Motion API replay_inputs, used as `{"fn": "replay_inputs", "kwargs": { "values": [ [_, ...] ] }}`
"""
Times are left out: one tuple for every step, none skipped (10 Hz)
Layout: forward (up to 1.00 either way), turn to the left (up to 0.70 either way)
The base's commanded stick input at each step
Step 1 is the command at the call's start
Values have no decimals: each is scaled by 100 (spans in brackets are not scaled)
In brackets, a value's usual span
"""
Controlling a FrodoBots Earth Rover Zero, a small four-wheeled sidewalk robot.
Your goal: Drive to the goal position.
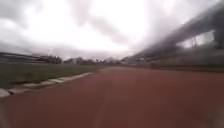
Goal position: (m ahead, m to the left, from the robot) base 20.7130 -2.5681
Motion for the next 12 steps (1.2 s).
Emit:
{"fn": "replay_inputs", "kwargs": {
  "values": [
    [70, 0],
    [70, 0],
    [70, 0],
    [70, 0],
    [70, 0],
    [70, 0],
    [70, 0],
    [70, 0],
    [70, 0],
    [70, 0],
    [70, 0],
    [70, 0]
  ]
}}
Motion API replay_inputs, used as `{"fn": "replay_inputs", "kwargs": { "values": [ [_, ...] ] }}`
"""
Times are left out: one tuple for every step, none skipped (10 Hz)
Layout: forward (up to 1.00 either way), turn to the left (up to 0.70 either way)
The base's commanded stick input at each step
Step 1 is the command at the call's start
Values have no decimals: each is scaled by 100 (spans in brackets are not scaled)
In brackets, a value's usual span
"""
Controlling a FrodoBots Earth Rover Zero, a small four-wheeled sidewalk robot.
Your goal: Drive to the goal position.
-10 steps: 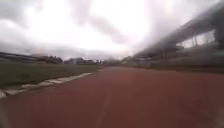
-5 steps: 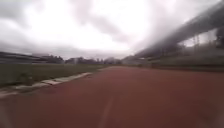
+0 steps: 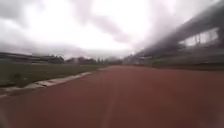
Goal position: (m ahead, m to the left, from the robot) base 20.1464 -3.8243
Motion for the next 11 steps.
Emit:
{"fn": "replay_inputs", "kwargs": {
  "values": [
    [70, 0],
    [70, 0],
    [70, 0],
    [70, 0],
    [70, 0],
    [70, 0],
    [70, 0],
    [70, 0],
    [70, 0],
    [70, 0],
    [70, 0]
  ]
}}
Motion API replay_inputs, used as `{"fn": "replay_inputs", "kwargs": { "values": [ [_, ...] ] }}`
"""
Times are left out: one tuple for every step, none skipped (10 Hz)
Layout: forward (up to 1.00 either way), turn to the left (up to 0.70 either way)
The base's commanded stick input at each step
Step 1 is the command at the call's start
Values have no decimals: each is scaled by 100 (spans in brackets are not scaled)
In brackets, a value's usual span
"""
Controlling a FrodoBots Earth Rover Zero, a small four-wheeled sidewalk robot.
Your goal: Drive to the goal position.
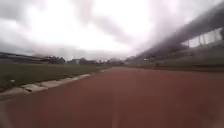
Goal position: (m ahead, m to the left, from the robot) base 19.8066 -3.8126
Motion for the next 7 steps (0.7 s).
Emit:
{"fn": "replay_inputs", "kwargs": {
  "values": [
    [70, 0],
    [70, 0],
    [70, 0],
    [70, 0],
    [70, 0],
    [70, 0],
    [70, 0]
  ]
}}
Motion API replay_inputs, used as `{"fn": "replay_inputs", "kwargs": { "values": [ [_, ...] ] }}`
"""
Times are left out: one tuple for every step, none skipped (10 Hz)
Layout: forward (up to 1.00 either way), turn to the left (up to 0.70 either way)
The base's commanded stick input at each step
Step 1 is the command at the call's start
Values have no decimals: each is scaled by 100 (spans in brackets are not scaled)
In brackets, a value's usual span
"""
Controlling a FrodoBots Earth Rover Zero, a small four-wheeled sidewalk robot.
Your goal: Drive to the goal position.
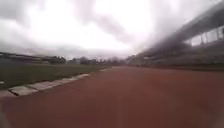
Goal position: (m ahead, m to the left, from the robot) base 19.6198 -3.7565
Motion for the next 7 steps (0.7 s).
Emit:
{"fn": "replay_inputs", "kwargs": {
  "values": [
    [70, 0],
    [70, 0],
    [70, 0],
    [70, 0],
    [70, 0],
    [70, 0],
    [70, 0]
  ]
}}
